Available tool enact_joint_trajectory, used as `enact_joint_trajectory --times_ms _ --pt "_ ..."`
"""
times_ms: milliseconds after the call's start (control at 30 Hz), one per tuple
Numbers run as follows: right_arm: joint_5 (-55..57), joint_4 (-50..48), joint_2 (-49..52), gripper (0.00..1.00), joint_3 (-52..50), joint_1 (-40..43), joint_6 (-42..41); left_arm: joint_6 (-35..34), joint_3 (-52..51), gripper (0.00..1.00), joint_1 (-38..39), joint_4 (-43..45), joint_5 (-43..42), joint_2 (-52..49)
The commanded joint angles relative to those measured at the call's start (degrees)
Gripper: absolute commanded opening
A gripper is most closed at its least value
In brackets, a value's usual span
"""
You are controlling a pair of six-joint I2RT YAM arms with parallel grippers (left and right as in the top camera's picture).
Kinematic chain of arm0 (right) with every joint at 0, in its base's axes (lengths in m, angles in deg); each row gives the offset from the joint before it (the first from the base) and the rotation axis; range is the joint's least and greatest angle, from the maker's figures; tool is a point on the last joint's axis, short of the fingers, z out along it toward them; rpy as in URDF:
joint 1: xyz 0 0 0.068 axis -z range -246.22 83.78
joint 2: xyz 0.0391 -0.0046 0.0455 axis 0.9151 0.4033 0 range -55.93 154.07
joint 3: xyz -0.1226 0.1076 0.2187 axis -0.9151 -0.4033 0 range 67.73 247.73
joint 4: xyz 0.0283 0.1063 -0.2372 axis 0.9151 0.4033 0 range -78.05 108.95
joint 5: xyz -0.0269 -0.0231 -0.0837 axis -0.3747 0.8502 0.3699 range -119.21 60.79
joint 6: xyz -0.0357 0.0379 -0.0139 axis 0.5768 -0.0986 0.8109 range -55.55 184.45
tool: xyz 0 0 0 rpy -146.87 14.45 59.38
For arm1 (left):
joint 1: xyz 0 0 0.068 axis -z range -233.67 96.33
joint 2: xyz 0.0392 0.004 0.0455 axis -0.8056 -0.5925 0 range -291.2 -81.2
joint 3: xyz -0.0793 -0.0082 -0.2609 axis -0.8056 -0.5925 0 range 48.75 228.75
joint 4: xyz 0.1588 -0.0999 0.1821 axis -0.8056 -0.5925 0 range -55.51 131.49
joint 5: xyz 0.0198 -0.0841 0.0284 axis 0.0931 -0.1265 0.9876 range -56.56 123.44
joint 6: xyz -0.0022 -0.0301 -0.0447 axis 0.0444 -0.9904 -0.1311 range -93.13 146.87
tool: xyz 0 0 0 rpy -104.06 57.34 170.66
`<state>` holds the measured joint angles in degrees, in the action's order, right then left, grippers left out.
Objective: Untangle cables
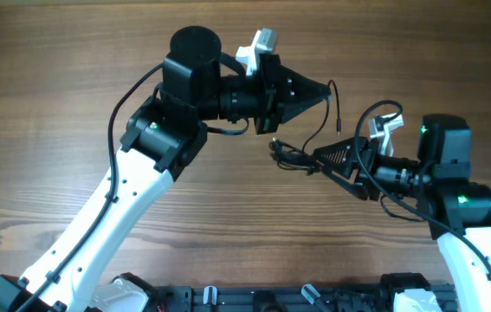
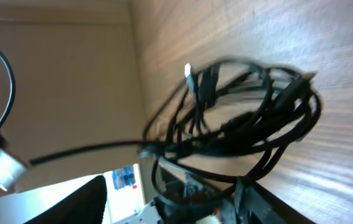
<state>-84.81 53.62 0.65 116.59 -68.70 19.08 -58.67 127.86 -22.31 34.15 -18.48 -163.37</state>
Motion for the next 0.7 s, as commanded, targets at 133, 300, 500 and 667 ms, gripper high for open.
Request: enact_joint_trajectory --times_ms 133,300,500,667 --pt "-1.4 0.0 0.3 0.73 0.9 -2.5 -5.9 2.9 0.6 0.04 -0.1 -0.6 4.7 0.7" --pt "-1.7 0.7 0.3 0.73 0.9 -2.6 -5.4 2.9 0.6 0.04 -0.1 -3.6 7.7 0.7" --pt "9.1 0.9 0.3 0.75 0.9 -2.6 8.0 2.9 0.6 0.04 -0.1 -4.1 7.7 0.7" --pt "13.6 4.7 0.8 0.78 0.9 -2.6 4.3 2.9 0.6 0.04 -0.1 -4.1 7.7 0.7"
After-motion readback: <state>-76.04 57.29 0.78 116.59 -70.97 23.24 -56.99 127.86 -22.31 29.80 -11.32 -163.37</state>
